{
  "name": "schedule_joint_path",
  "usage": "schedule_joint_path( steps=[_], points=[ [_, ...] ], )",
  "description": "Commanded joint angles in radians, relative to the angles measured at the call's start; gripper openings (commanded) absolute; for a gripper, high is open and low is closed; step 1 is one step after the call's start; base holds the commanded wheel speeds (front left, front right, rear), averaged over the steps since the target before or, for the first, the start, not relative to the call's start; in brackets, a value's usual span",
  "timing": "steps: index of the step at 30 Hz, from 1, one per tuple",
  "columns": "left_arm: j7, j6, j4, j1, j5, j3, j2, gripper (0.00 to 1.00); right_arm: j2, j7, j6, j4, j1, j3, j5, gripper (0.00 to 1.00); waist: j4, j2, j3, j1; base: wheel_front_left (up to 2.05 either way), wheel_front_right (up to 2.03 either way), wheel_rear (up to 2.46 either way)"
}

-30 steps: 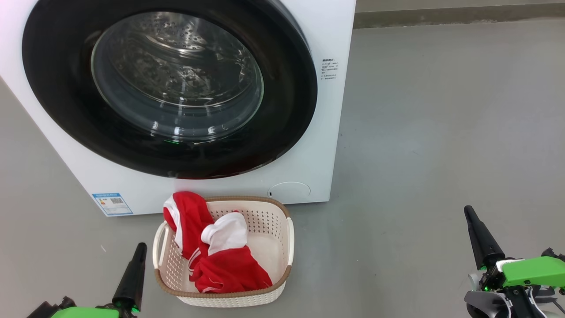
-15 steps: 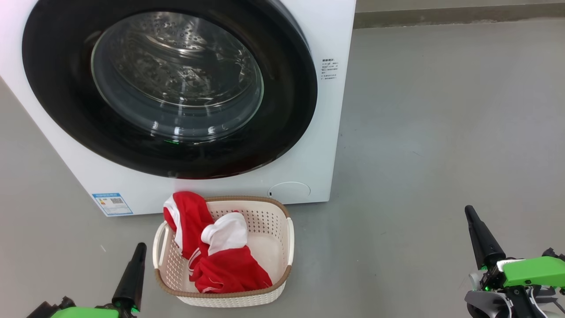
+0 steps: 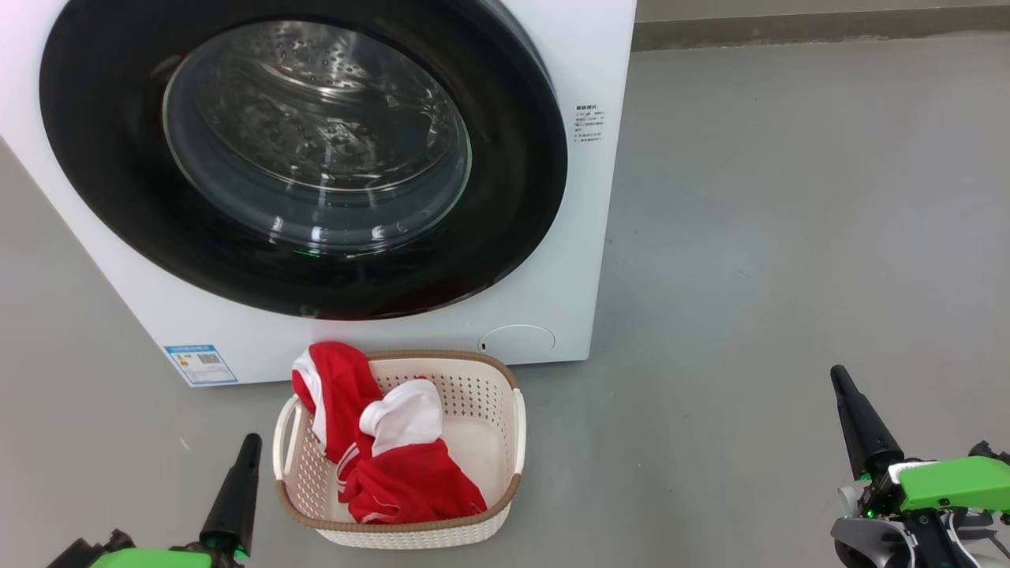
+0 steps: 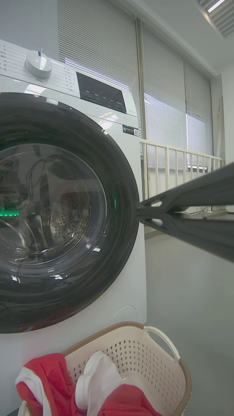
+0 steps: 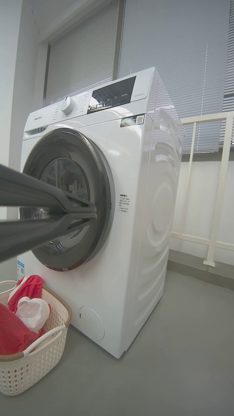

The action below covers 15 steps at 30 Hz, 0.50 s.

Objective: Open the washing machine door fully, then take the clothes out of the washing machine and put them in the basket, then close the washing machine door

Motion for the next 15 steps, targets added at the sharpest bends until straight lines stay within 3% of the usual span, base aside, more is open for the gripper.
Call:
schedule_joint_path(
  steps=[1,15],
  points=[
    [0.008,-0.007,-0.020,-0.040,-0.008,0.036,0.011,0.00,-0.008,0.005,0.000,-0.025,-0.042,0.017,-0.003,0.00,0.000,-0.0001,0.000,-0.0001,0.00,0.00,0.00],
    [0.009,-0.007,-0.020,-0.041,-0.006,0.038,0.010,0.00,-0.006,0.007,0.000,-0.024,-0.042,0.014,-0.005,0.00,0.000,-0.0001,0.000,-0.0001,0.00,0.00,0.00]
  ],
)
